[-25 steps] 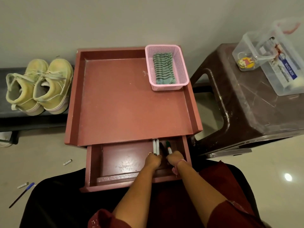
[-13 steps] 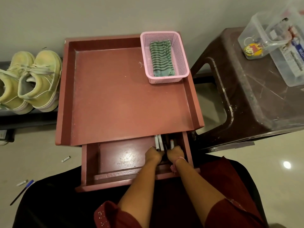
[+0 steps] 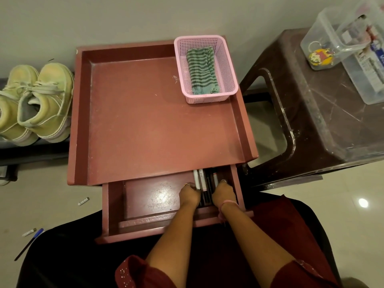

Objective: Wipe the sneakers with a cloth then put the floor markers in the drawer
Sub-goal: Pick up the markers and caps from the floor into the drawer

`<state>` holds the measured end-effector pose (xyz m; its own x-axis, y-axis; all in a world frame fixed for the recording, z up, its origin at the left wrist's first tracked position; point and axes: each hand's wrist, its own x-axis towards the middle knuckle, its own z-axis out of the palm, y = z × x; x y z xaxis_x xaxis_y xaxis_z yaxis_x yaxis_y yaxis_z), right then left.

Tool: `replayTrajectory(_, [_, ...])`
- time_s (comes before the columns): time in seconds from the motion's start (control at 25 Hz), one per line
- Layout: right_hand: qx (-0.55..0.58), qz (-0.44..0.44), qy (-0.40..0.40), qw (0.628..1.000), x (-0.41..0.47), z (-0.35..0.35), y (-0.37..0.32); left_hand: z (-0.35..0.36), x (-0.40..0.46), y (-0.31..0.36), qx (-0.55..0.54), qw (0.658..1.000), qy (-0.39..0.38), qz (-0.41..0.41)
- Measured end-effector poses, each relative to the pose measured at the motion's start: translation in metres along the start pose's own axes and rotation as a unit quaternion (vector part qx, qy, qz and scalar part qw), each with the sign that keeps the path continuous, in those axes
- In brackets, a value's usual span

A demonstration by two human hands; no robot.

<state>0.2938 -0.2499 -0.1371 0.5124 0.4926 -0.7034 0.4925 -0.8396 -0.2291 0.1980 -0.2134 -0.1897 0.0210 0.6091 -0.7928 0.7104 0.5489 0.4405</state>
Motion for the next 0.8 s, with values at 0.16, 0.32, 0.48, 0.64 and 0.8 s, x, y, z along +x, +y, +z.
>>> replayTrajectory(0.16, [-0.046, -0.06, -0.071, 0.995, -0.004, -0.026, 0.008, 0.003, 0.0, 0.003, -0.03, 0.999, -0.015, 0.02])
replayTrajectory(0.32, [0.005, -0.079, -0.066, 0.995, -0.015, -0.074, 0.019, 0.006, 0.004, -0.003, -0.077, 0.996, -0.039, 0.008])
replayTrajectory(0.48, [0.086, -0.078, 0.011, 0.993, -0.017, -0.107, 0.036, 0.006, 0.002, -0.004, -0.126, 0.989, -0.073, -0.005])
replayTrajectory(0.64, [0.157, -0.051, -0.009, 0.986, -0.012, -0.099, 0.044, 0.013, -0.005, 0.003, -0.115, 0.984, -0.132, 0.025])
replayTrajectory(0.8, [0.146, -0.047, 0.001, 0.988, -0.007, -0.091, 0.042, 0.016, -0.005, 0.007, -0.092, 0.987, -0.125, 0.036])
